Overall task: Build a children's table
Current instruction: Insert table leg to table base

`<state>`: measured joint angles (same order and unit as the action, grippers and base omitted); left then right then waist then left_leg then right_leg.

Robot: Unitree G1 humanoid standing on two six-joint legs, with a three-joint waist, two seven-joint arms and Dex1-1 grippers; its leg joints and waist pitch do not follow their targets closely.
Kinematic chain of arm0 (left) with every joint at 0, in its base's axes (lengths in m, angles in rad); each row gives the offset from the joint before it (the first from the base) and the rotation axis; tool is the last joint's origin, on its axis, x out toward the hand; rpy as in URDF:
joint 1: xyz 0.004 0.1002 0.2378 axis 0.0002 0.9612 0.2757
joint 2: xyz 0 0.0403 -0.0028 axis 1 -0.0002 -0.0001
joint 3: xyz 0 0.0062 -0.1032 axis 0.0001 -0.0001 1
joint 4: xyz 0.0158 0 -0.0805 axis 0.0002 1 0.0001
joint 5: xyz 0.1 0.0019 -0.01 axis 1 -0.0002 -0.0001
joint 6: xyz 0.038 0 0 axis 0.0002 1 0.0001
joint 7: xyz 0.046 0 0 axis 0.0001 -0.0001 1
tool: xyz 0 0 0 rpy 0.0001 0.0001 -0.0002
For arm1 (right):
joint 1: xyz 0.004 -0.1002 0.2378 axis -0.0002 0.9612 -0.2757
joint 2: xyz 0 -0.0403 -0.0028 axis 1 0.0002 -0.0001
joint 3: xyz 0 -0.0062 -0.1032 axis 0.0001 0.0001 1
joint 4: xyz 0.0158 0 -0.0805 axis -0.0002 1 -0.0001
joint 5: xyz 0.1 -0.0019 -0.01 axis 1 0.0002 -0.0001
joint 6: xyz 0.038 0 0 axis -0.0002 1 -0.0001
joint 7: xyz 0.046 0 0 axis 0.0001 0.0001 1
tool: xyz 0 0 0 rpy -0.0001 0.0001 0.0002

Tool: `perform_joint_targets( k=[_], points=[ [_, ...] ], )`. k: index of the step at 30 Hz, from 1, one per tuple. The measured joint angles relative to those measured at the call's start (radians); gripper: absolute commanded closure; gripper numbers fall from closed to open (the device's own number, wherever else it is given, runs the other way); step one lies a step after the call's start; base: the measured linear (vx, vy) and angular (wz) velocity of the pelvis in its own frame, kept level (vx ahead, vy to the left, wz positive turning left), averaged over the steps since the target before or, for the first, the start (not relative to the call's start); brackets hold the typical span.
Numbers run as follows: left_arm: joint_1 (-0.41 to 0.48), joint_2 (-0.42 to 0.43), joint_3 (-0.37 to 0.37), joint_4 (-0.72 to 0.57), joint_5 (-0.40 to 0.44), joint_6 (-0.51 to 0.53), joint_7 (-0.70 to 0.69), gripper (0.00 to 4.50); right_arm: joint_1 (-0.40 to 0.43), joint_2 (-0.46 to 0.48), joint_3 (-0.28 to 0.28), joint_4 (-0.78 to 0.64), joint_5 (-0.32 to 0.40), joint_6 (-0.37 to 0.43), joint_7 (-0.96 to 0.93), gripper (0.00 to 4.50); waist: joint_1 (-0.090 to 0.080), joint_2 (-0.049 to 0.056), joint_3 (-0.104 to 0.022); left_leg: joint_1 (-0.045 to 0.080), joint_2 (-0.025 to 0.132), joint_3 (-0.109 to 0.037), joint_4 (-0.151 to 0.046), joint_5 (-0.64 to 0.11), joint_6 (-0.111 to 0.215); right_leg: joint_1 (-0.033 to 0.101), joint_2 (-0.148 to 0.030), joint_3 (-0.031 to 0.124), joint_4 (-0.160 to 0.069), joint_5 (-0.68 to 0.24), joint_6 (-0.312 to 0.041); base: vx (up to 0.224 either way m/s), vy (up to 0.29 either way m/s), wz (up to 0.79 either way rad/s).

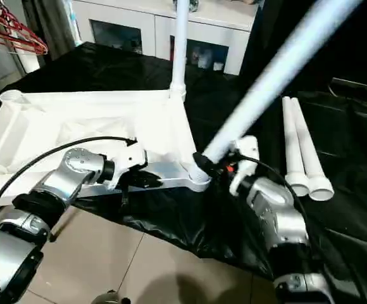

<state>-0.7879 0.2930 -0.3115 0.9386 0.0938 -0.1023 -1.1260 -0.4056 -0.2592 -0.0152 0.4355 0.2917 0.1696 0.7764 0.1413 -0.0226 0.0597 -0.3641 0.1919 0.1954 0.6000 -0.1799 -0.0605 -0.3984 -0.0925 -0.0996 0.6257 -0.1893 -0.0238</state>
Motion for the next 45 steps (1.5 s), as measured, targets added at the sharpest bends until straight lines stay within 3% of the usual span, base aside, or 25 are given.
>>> perform_joint_targets(
  k=[6,11,18,30,39,45],
  points=[
    [0.003,0.007,-0.001,0.000,0.001,-0.007,-0.003,4.50,-0.062,-0.043,0.048,0.038,-0.050,0.017,0.075,2.60,-0.001,-0.003,-0.002,0.000,0.000,0.000,-0.001,0.000,0.000,0.000,0.000,0.000,0.000,-0.002,0.003,0.000,0.000,0.00],
    [0.005,0.010,-0.001,-0.001,0.001,-0.008,-0.020,4.50,-0.078,-0.062,0.070,0.055,-0.061,0.017,0.119,2.60,0.000,-0.012,-0.008,0.001,0.000,0.000,-0.003,0.000,0.000,0.000,0.000,0.000,0.000,-0.001,0.001,0.000,0.000,0.00],
    [0.022,0.044,-0.002,-0.022,-0.002,-0.034,-0.108,4.50,-0.097,-0.080,0.109,0.094,-0.069,-0.025,0.251,2.60,-0.002,-0.017,-0.011,0.001,0.000,0.001,-0.004,0.000,0.000,0.000,0.001,0.000,-0.002,-0.001,0.002,0.000,0.000,0.00],
    [0.031,0.079,-0.021,-0.033,-0.006,-0.050,-0.222,4.50,-0.058,-0.114,0.162,0.071,-0.069,-0.095,0.414,2.60,0.000,-0.024,-0.014,0.016,0.000,0.001,-0.013,-0.001,0.000,0.014,0.001,-0.001,-0.013,-0.005,0.007,0.000,0.000,0.00],
    [0.030,0.076,-0.014,-0.027,-0.001,-0.037,-0.187,4.50,-0.067,-0.067,0.142,0.105,-0.069,-0.103,0.357,2.60,-0.001,-0.026,-0.015,0.018,0.000,0.001,-0.015,-0.001,0.000,0.015,0.001,-0.001,-0.012,-0.004,0.006,0.000,0.000,0.00],
    [0.002,0.019,0.014,0.003,0.021,0.051,0.012,4.50,-0.175,0.020,0.083,0.281,-0.109,-0.126,0.043,2.60,-0.030,-0.029,-0.010,0.015,-0.001,-0.001,-0.014,-0.001,0.000,0.013,0.001,-0.003,-0.018,-0.004,0.006,0.000,0.000,0.00]
  ],
)
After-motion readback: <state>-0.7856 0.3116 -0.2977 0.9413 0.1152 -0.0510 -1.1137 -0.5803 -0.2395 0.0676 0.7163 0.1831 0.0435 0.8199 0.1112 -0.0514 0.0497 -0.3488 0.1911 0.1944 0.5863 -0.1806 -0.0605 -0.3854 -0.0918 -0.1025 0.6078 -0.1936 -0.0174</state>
